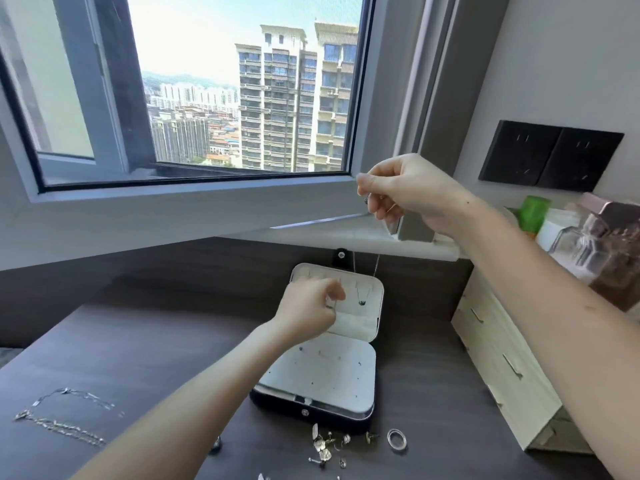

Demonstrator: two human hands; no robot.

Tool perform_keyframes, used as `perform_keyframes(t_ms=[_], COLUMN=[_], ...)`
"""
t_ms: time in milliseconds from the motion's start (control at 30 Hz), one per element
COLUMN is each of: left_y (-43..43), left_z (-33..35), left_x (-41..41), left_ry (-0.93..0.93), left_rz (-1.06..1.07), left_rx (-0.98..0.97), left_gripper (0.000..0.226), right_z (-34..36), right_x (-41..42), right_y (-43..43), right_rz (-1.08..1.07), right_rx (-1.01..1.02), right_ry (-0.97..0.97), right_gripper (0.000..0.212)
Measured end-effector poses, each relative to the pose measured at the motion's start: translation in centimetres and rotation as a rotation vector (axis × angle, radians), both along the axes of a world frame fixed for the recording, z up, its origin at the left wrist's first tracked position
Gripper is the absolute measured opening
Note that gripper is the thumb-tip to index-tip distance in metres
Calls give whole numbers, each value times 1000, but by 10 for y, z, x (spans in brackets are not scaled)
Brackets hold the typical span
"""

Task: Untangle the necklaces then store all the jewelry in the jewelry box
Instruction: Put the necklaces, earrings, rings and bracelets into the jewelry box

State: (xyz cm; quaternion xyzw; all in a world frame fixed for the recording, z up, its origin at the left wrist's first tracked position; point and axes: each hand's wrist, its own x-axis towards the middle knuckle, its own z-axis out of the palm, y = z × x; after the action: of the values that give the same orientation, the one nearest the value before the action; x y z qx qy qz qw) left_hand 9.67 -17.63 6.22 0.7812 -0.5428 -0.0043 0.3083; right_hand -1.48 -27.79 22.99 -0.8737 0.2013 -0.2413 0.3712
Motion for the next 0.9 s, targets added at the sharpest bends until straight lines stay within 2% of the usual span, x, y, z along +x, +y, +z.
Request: perform_keyframes(t_ms=[167, 267, 367, 533, 633, 733, 900], left_y=[-13, -16, -20, -24, -23, -21, -22], left_z=[-21, -30, -39, -46, -47, -47, -47], left_x=[3, 5, 4, 2, 1, 0, 0], left_ry=[-315, -418, -435, -419, -397, -380, -359], left_rz=[12, -15, 28, 58, 54, 49, 64], left_rx=[40, 30, -44, -153, -184, -204, -211], left_gripper=[36, 29, 14, 3, 10, 7, 16], right_z=[-19, -33, -47, -70, -78, -81, -94], right_x=[13, 18, 22, 23, 23, 24, 23], right_y=[-16, -22, -25, -27, -27, -28, -23], right_rz=[-54, -63, -68, -58, -65, -76, -76], right_rx=[-29, -22, -10, 24, 36, 43, -46], right_ry=[25, 56, 87, 151, 160, 152, 272], right_gripper=[23, 23, 24, 22, 21, 22, 22])
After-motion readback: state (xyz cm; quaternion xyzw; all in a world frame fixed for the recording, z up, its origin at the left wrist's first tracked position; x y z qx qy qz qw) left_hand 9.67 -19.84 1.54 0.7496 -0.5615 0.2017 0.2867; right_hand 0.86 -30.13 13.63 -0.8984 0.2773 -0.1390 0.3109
